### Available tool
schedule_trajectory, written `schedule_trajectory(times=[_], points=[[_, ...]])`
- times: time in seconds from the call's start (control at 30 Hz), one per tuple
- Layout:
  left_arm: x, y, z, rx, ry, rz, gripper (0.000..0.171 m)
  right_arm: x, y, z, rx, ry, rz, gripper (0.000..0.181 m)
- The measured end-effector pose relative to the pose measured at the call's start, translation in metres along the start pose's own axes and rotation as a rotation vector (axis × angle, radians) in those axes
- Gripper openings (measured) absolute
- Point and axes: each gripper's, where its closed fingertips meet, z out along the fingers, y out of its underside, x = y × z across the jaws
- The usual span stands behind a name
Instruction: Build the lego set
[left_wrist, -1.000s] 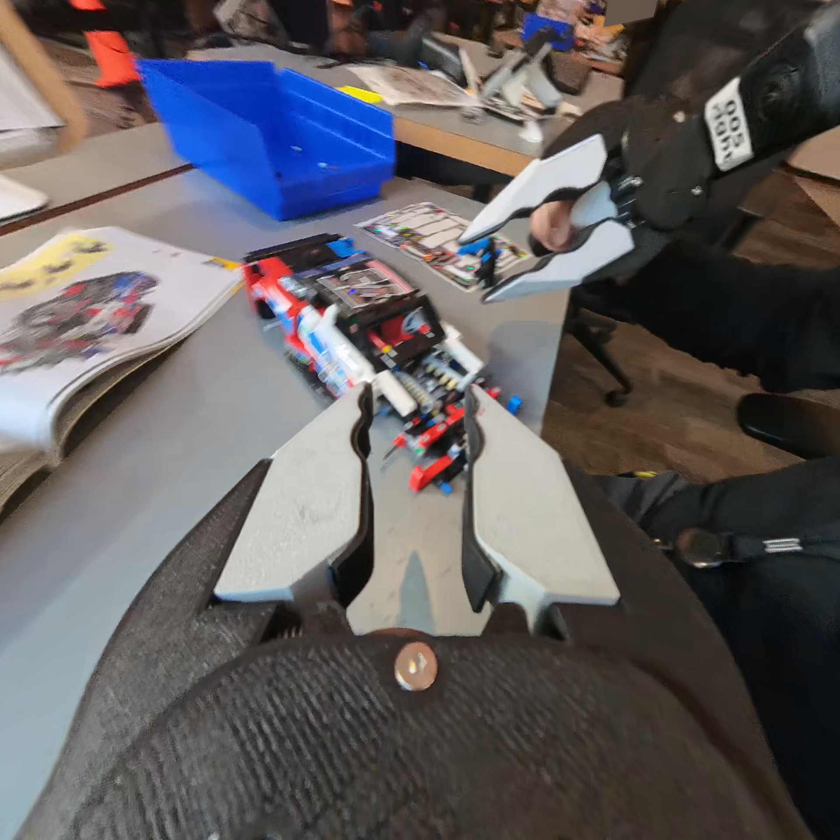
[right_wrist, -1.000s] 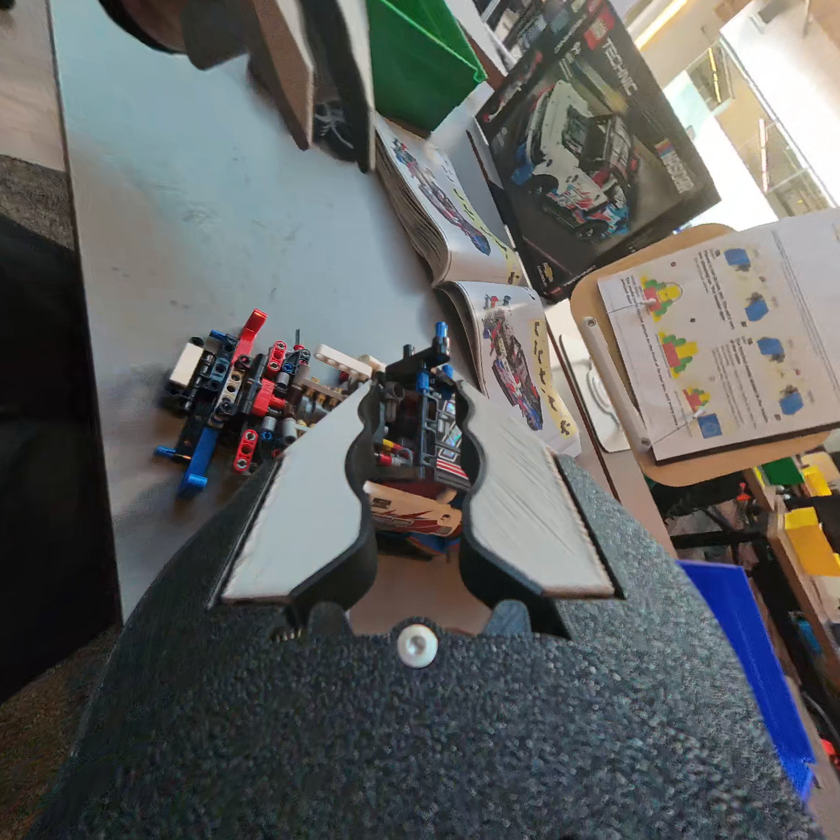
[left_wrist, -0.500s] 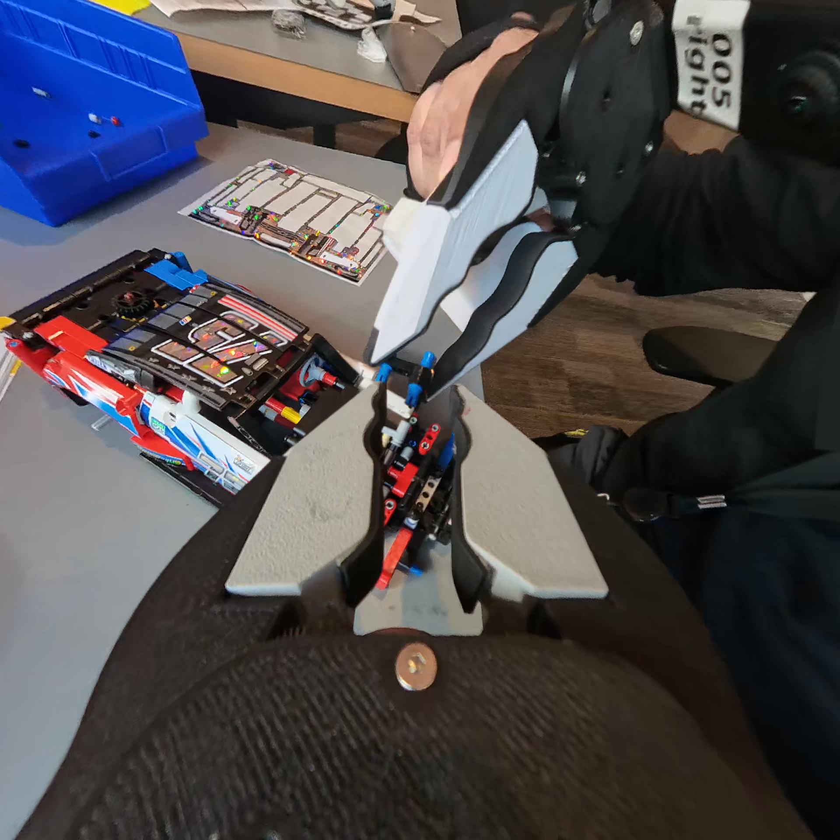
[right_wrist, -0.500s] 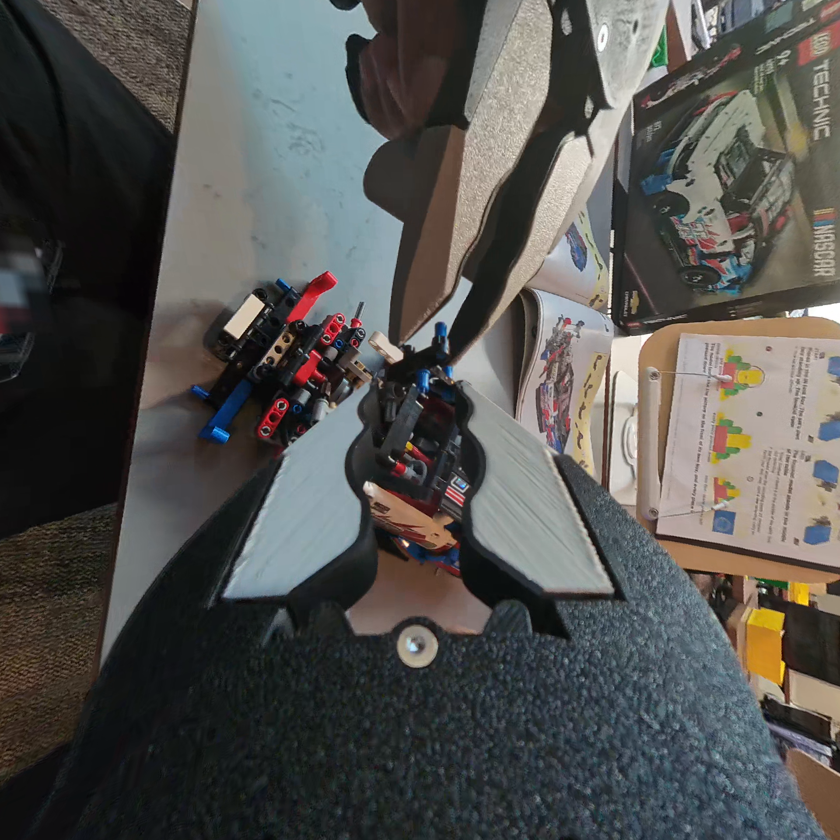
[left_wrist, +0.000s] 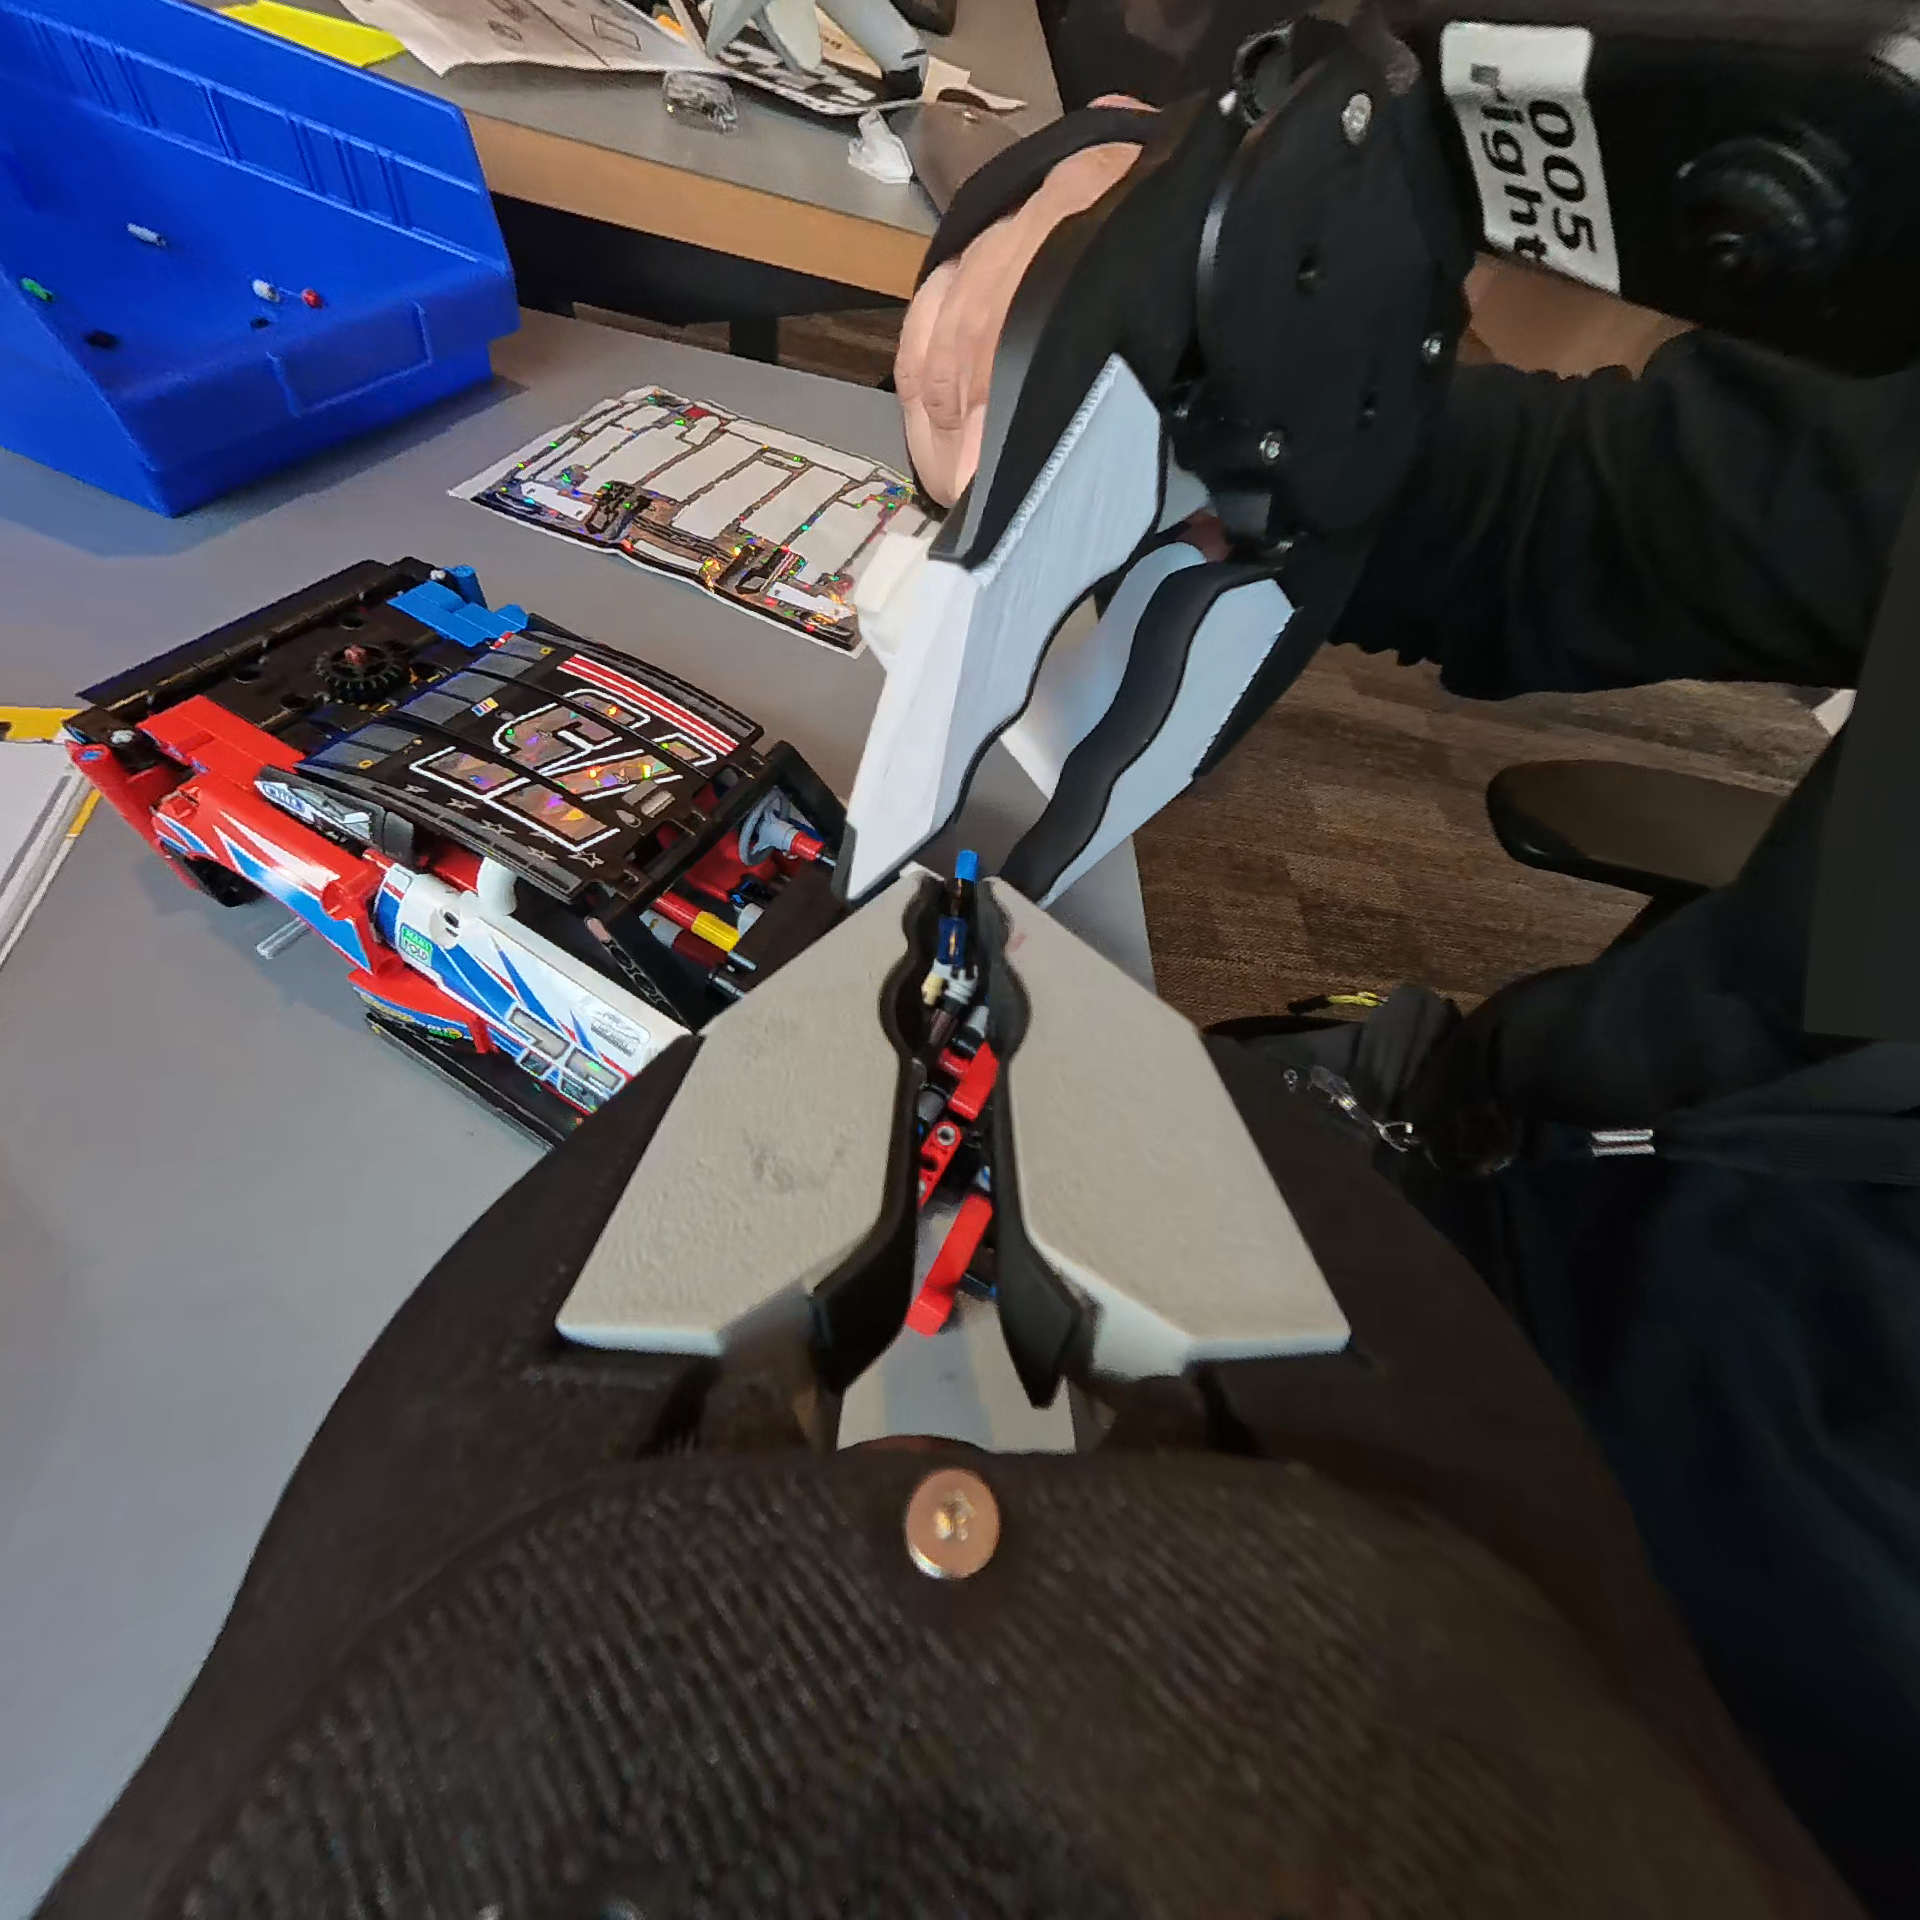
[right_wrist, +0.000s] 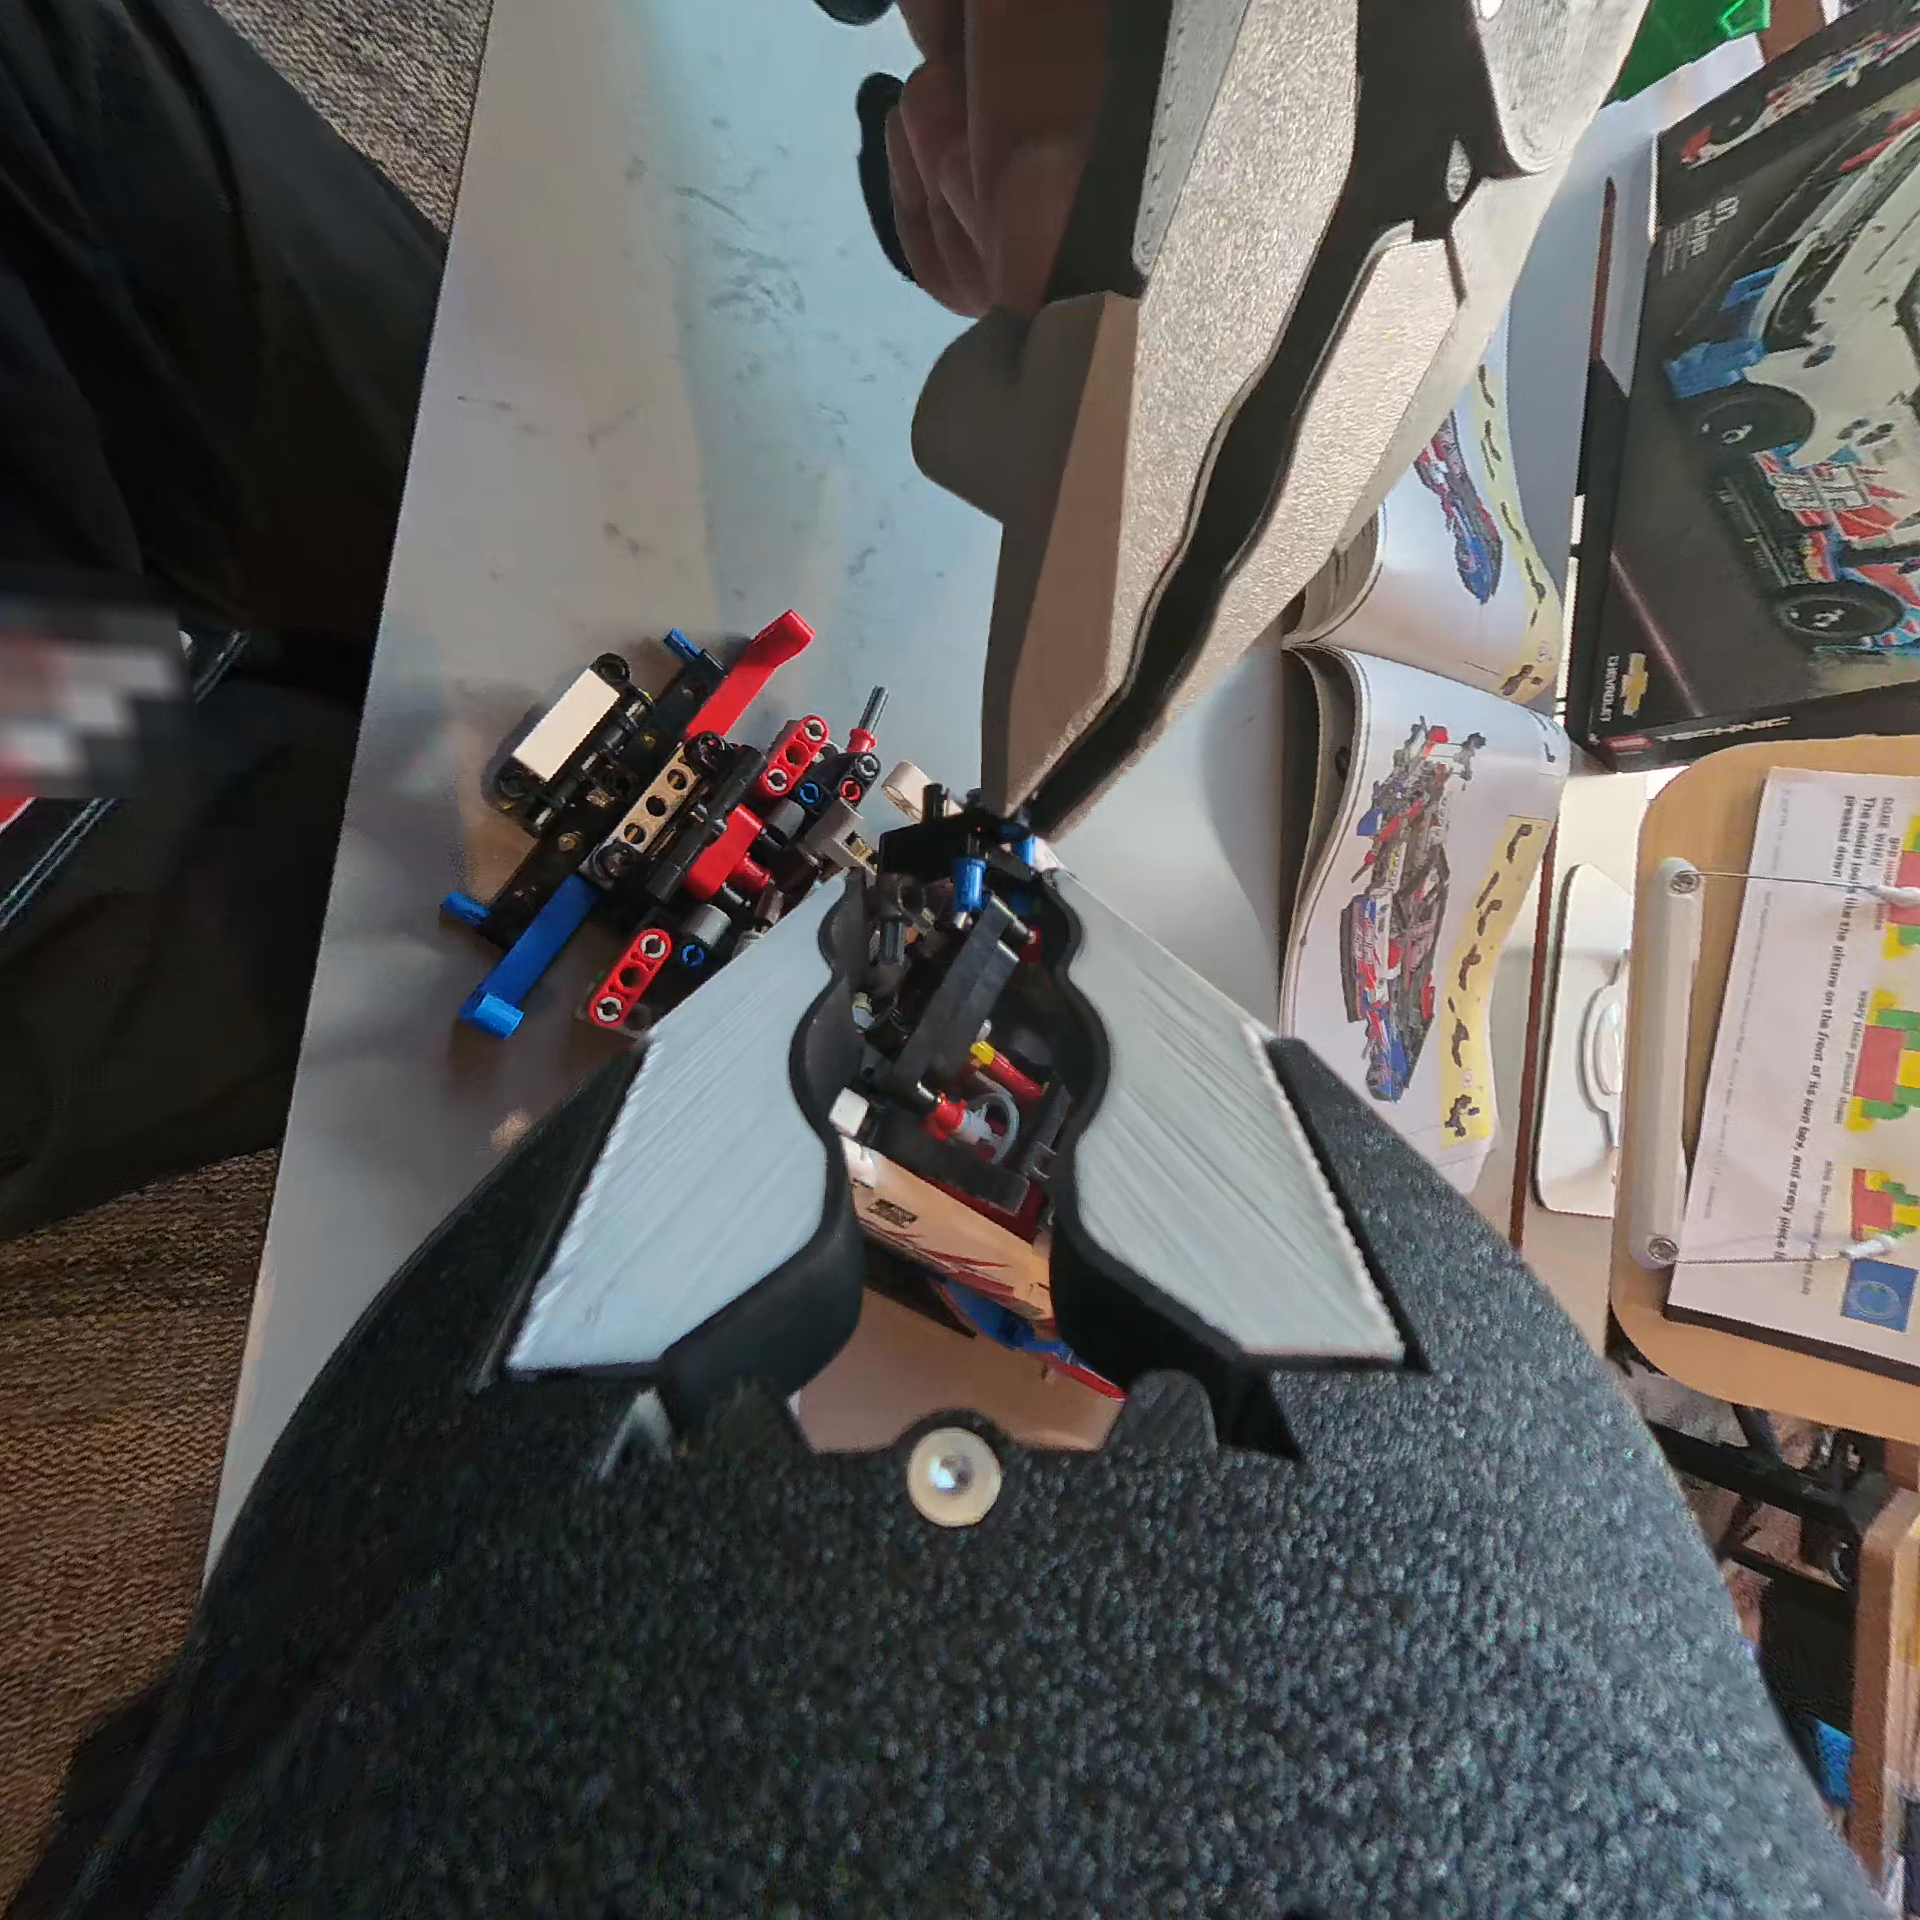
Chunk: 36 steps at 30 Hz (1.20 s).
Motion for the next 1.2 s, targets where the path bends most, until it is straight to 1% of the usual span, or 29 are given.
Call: schedule_trajectory(times=[0.13, 0.23, 0.3, 0.4, 0.43, 0.53, 0.63, 0.83, 0.9, 0.97, 1.03, 1.13, 1.2], points=[[-0.003, 0.001, -0.003, 0.025, 0.002, 0.003, 0.004, 0.003, 0.0, 0.0, 0.039, -0.008, 0.047, 0.031], [0.001, 0.0, -0.002, 0.046, 0.061, -0.032, 0.018, 0.003, 0.001, -0.004, 0.054, -0.017, 0.074, 0.032], [-0.002, 0.004, 0.001, 0.009, 0.048, -0.024, 0.016, 0.003, 0.004, -0.004, 0.033, -0.024, 0.062, 0.031], [-0.002, 0.007, 0.005, -0.028, 0.036, 0.011, 0.004, -0.003, 0.005, -0.004, 0.02, -0.062, 0.052, 0.032], [-0.002, 0.008, 0.006, -0.037, 0.037, 0.016, 0.005, -0.004, 0.006, -0.004, 0.016, -0.067, 0.05, 0.032], [-0.002, 0.013, 0.008, -0.059, 0.041, 0.019, 0.02, -0.002, 0.01, -0.006, 0.012, -0.051, 0.051, 0.032], [-0.005, 0.017, 0.008, -0.08, 0.026, 0.045, 0.019, -0.004, 0.018, -0.005, -0.021, -0.053, 0.032, 0.032], [-0.004, 0.022, 0.014, -0.139, 0.045, 0.089, 0.021, -0.009, 0.016, -0.003, -0.017, -0.088, 0.013, 0.032], [-0.003, 0.024, 0.016, -0.153, 0.054, 0.103, 0.018, -0.007, 0.014, -0.004, -0.005, -0.09, 0.017, 0.032], [-0.004, 0.025, 0.017, -0.15, 0.054, 0.107, 0.017, -0.007, 0.011, -0.006, 0.011, -0.099, 0.024, 0.032], [-0.004, 0.023, 0.016, -0.124, 0.05, 0.13, 0.007, -0.008, 0.008, -0.007, 0.03, -0.121, 0.043, 0.032], [-0.002, 0.016, 0.011, -0.059, 0.053, 0.152, 0.005, -0.005, 0.007, -0.006, 0.053, -0.113, 0.064, 0.032], [-0.005, 0.013, 0.007, -0.029, 0.031, 0.169, 0.004, 0.0, 0.007, -0.006, 0.063, -0.088, 0.094, 0.032]])
